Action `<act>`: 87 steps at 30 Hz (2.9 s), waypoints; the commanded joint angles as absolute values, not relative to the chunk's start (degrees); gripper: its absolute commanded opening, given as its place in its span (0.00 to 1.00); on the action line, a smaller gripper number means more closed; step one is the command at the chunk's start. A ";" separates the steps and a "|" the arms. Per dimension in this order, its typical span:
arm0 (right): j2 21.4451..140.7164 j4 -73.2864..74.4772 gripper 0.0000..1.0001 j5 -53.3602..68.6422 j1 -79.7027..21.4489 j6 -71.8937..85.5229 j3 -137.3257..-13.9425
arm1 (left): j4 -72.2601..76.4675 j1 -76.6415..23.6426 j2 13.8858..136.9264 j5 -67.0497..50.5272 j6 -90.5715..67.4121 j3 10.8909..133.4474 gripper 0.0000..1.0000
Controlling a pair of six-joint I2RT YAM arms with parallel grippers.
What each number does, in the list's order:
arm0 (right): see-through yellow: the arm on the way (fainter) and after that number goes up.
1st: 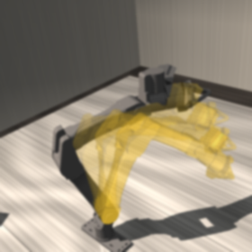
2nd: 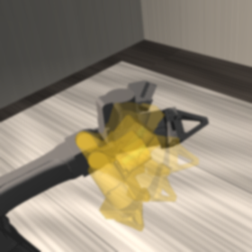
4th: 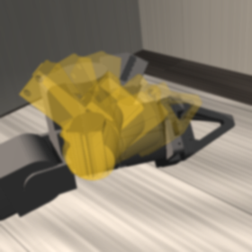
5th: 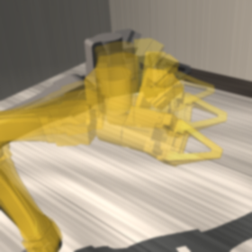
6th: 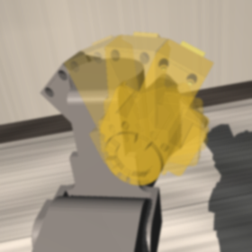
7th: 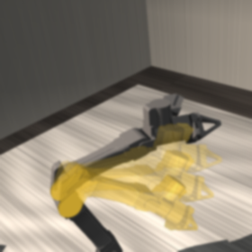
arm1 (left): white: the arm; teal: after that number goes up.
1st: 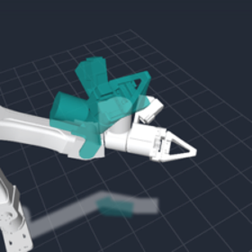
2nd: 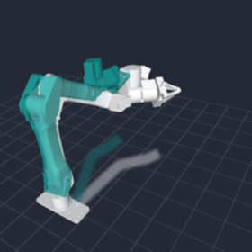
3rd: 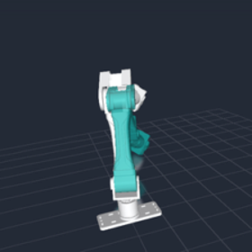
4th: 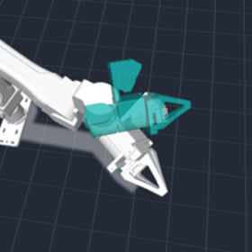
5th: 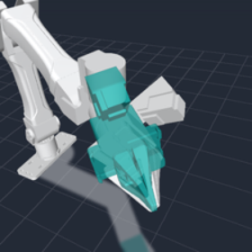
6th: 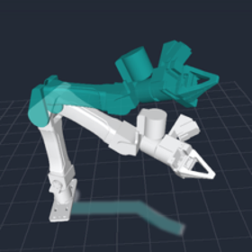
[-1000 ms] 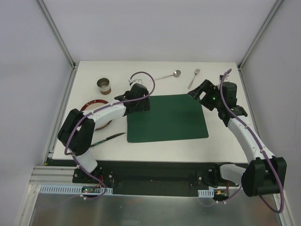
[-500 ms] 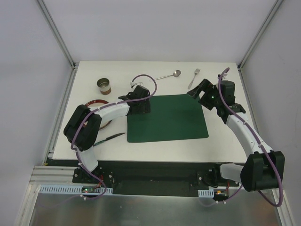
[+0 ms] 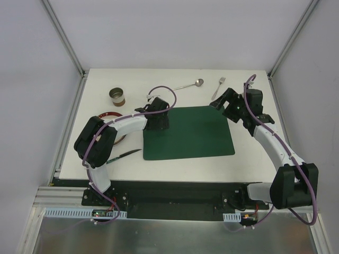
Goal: Set the dinner table for one person
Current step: Place the napkin at the center of the board.
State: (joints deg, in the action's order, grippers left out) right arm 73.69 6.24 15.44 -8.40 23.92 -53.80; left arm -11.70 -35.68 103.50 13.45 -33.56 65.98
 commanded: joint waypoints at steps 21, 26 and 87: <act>72.16 2.99 0.96 19.25 -4.22 24.08 -55.90 | -16.70 -35.42 110.30 13.80 -34.80 73.56 0.70; 71.55 2.99 0.96 20.21 -3.08 24.35 -55.55 | -16.96 -34.98 111.88 13.36 -34.89 74.97 0.70; 76.46 1.76 0.96 23.83 -9.66 22.51 -49.48 | -19.95 -31.65 76.83 43.93 -33.83 67.60 0.72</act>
